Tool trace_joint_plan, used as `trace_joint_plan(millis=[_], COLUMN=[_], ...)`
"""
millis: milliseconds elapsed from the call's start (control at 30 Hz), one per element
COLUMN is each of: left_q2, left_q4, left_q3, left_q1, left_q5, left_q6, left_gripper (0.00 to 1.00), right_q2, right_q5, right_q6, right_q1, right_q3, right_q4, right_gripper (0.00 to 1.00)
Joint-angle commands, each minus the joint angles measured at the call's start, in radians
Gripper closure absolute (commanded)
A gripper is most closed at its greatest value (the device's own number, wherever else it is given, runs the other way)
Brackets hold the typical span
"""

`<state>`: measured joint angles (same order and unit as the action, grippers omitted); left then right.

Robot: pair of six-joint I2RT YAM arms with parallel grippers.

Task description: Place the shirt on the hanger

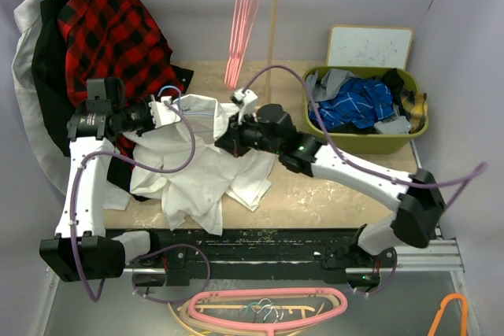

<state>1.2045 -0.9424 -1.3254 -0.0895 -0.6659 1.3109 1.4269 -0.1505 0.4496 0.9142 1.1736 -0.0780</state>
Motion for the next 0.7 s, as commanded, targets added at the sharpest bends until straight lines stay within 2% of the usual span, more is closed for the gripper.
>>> trace_joint_plan(millis=[0, 133, 300, 667], left_q2=[-0.053, -0.079, -0.097, -0.091], left_q4=[0.024, 0.018, 0.076, 0.191], left_q3=[-0.030, -0.013, 0.026, 0.043], left_q1=[-0.001, -0.001, -0.001, -0.006], left_q5=[-0.140, -0.201, -0.208, -0.232], left_q6=[-0.198, -0.231, -0.277, -0.363], left_gripper=[1.00, 1.00, 1.00, 1.00], right_q2=[0.106, 0.160, 0.197, 0.217], right_q5=[0.008, -0.013, -0.113, -0.209], right_q6=[0.073, 0.128, 0.184, 0.300], right_q1=[0.045, 0.055, 0.066, 0.113], right_q3=[0.123, 0.155, 0.186, 0.112], right_q4=[-0.197, -0.346, -0.443, -0.657], right_gripper=[1.00, 1.00, 1.00, 1.00])
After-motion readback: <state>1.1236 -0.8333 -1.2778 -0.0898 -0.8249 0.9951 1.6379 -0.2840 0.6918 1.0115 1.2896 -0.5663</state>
